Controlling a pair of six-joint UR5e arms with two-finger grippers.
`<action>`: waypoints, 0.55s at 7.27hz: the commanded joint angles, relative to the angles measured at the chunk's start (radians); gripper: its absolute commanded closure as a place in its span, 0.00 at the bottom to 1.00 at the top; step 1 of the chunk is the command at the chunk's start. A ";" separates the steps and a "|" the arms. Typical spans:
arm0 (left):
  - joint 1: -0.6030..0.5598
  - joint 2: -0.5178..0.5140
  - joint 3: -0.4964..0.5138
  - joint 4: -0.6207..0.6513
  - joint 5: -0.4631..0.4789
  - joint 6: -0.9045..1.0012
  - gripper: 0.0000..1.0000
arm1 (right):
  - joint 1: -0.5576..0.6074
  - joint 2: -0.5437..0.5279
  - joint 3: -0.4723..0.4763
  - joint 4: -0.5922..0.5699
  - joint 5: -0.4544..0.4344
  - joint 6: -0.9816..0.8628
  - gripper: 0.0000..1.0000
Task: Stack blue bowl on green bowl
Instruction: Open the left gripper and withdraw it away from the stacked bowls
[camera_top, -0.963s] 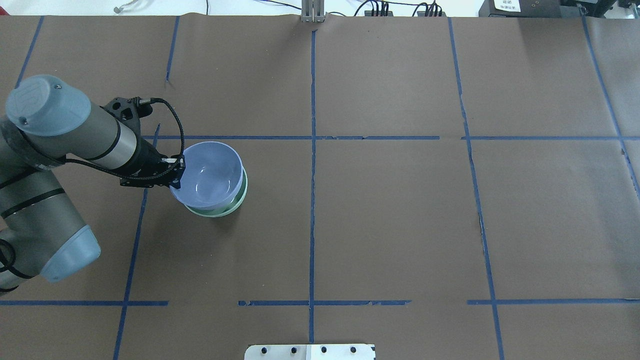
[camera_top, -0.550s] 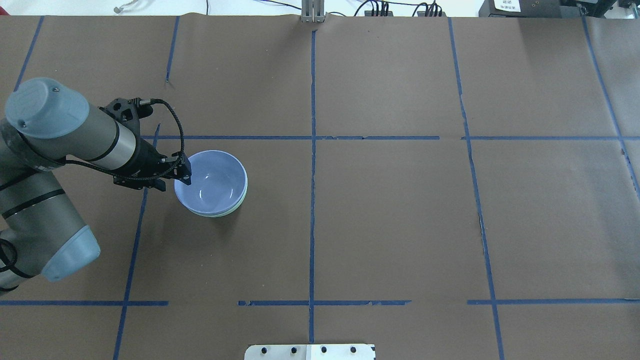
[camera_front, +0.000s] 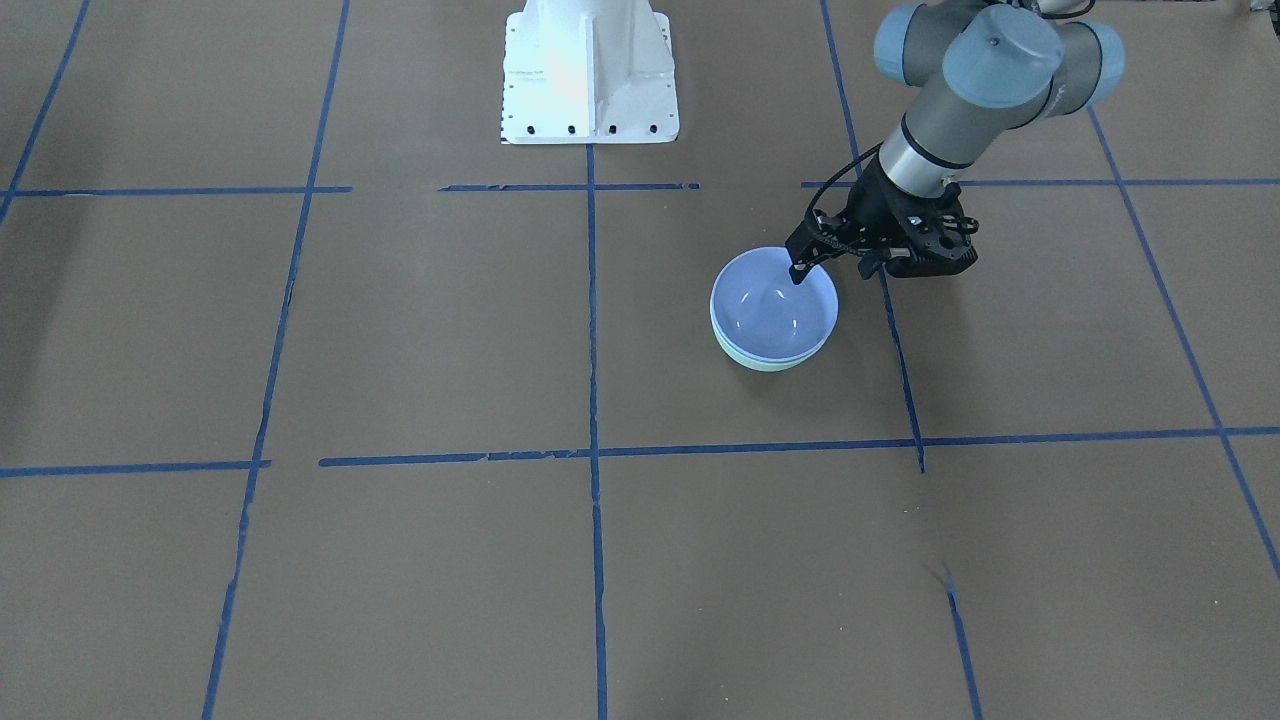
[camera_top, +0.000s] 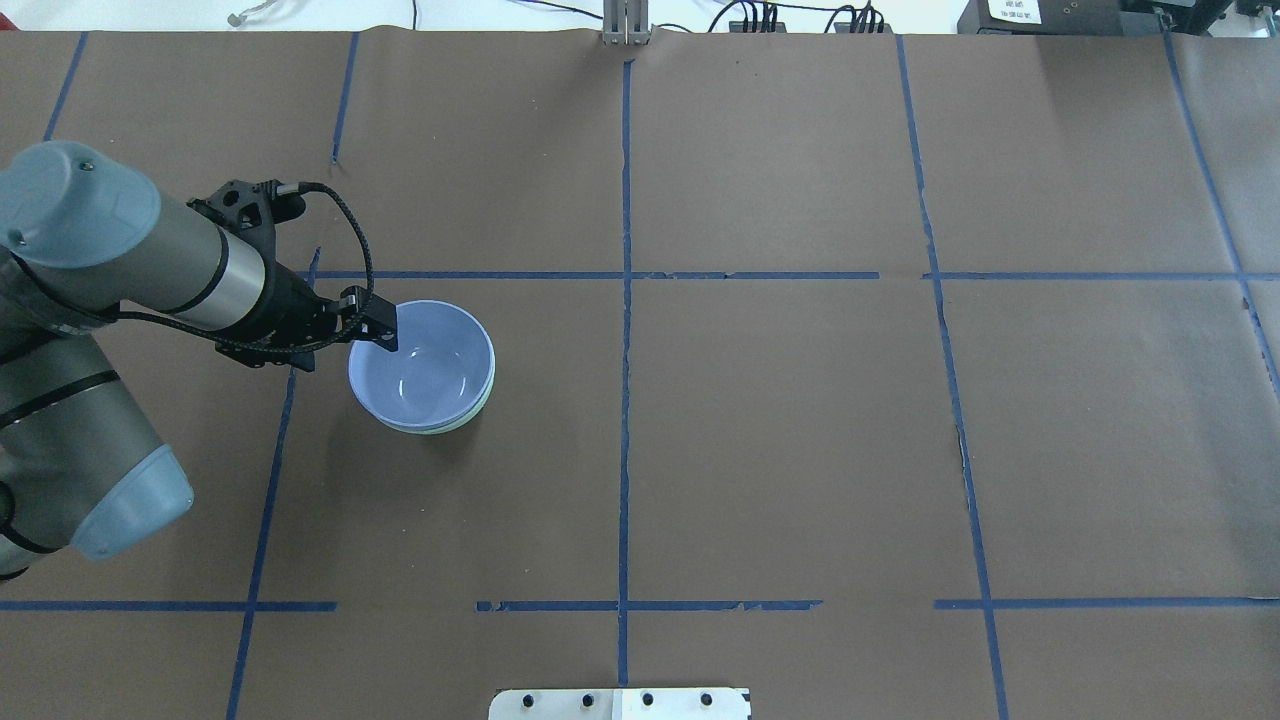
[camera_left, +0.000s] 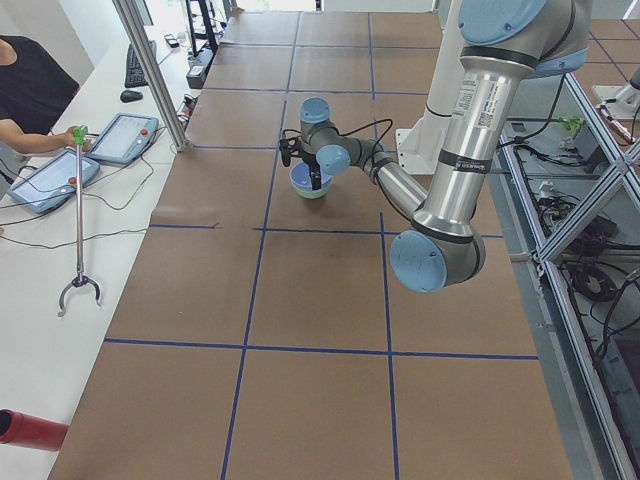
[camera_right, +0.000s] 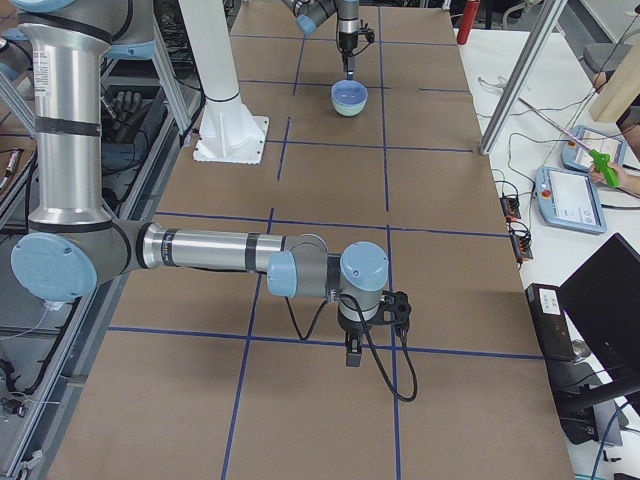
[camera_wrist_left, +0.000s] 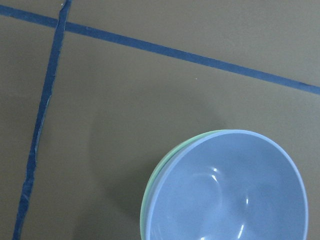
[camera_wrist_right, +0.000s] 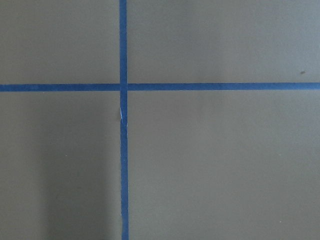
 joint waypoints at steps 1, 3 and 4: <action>-0.136 0.001 -0.073 0.106 -0.010 0.223 0.00 | 0.000 0.000 0.000 -0.001 -0.001 0.000 0.00; -0.266 0.010 -0.120 0.241 -0.012 0.491 0.00 | 0.000 0.000 0.000 0.000 0.001 0.000 0.00; -0.345 0.034 -0.121 0.304 -0.035 0.660 0.00 | 0.000 0.000 0.000 0.000 0.001 0.000 0.00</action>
